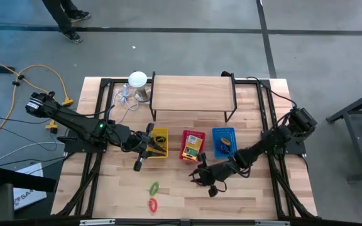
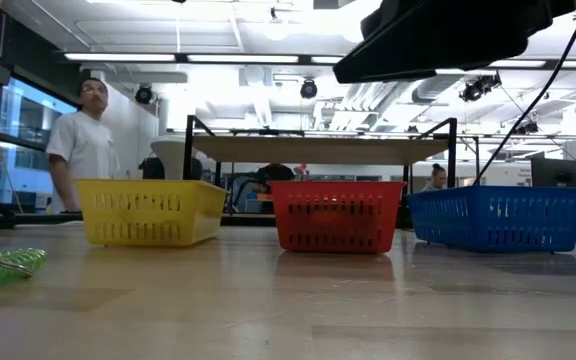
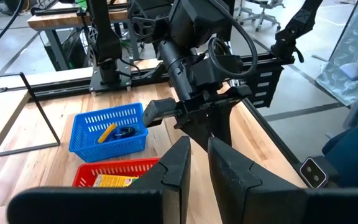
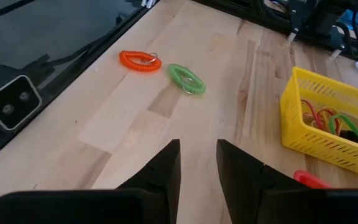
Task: Pick & Place Office Desk Supplies
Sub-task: Put the green spiral keychain into the blue bin
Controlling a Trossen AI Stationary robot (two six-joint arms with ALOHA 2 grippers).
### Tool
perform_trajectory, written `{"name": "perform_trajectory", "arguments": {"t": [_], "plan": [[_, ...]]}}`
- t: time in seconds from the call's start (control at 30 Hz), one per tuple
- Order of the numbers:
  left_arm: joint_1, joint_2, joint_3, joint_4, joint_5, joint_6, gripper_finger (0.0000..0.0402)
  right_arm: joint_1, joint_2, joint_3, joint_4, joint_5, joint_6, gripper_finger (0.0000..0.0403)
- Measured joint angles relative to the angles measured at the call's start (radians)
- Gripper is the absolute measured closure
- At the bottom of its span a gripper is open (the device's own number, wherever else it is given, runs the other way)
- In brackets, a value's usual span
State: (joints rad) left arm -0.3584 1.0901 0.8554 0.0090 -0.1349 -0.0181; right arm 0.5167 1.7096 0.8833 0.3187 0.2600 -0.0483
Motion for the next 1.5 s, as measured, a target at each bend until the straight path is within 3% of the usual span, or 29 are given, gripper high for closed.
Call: {"name": "perform_trajectory", "arguments": {"t": [1.5], "plan": [[0.000,0.000,0.000,0.000,0.007,-0.094,0.0347,-0.022,0.000,0.000,-0.015,0.002,0.028,0.0311]]}}
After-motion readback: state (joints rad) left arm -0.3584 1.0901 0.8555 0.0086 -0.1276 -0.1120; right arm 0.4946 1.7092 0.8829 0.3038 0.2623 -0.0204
